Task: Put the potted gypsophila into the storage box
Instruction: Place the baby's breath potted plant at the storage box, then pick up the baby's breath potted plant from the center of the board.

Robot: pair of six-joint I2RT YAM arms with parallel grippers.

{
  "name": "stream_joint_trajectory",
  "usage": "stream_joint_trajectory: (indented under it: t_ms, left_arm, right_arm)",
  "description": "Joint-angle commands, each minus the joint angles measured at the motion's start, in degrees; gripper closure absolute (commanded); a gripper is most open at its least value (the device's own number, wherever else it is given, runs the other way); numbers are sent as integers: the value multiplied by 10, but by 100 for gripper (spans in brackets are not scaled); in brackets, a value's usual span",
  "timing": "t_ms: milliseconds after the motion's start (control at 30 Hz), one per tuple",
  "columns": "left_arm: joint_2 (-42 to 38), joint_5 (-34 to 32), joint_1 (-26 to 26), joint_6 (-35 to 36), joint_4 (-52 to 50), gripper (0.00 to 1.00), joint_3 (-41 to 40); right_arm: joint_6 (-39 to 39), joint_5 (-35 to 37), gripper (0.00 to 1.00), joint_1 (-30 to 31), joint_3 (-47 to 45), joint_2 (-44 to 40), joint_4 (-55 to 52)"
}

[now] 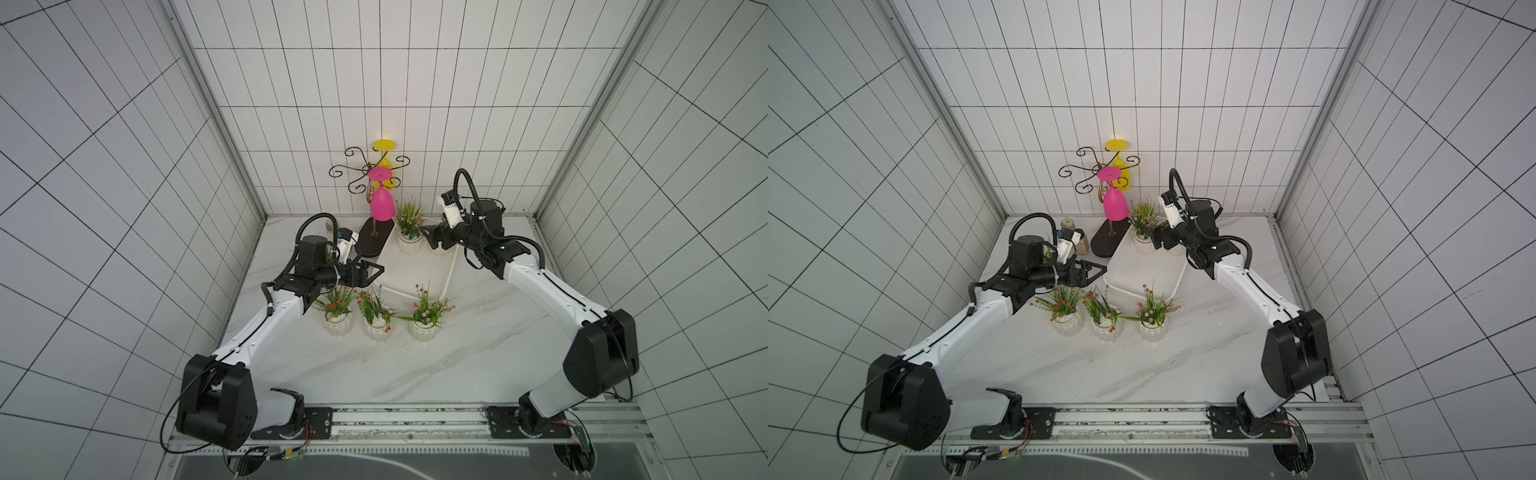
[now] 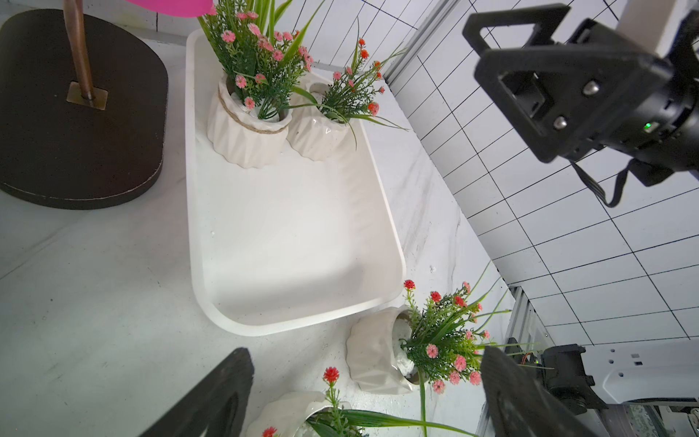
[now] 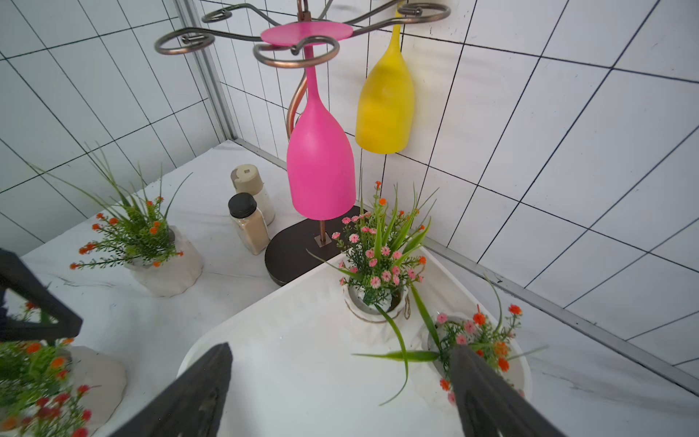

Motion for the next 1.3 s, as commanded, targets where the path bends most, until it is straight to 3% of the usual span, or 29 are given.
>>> stream_joint_trajectory:
  t_ms: [0,300,533,767,967,1067,1167,1267]
  left_arm:
    - [-14,5,3,2,16,6,-5]
    - [-33,-13,-16,19,9,7,-4]
    - [-74,-238,-145,93,-142,7,64]
    - [-151,-408,-243,27,-287,7,91]
    - [-213,-426,-307,-100,-392,10,64]
    - [-238,-391,-322,-159,-409,11,26]
    - [-249,-363,-326,-187,-400,8,-16]
    - [-245,-367,-326,-188,-392,3,-44]
  right_arm:
    - [-15,-16,6,0,-67,-65,-23]
    - [-27,-1,1,0,-162,-208,-101]
    - [52,46,1,0,-184,-252,-158]
    - [126,24,2,-1,-189,-281,-230]
    - [183,-16,4,-2,-188,-319,-285]
    - [216,-70,4,-4,-192,-329,-309]
    - [238,-107,5,-5,-216,-347,-312]
    - [245,-97,4,-6,-243,-372,-314]
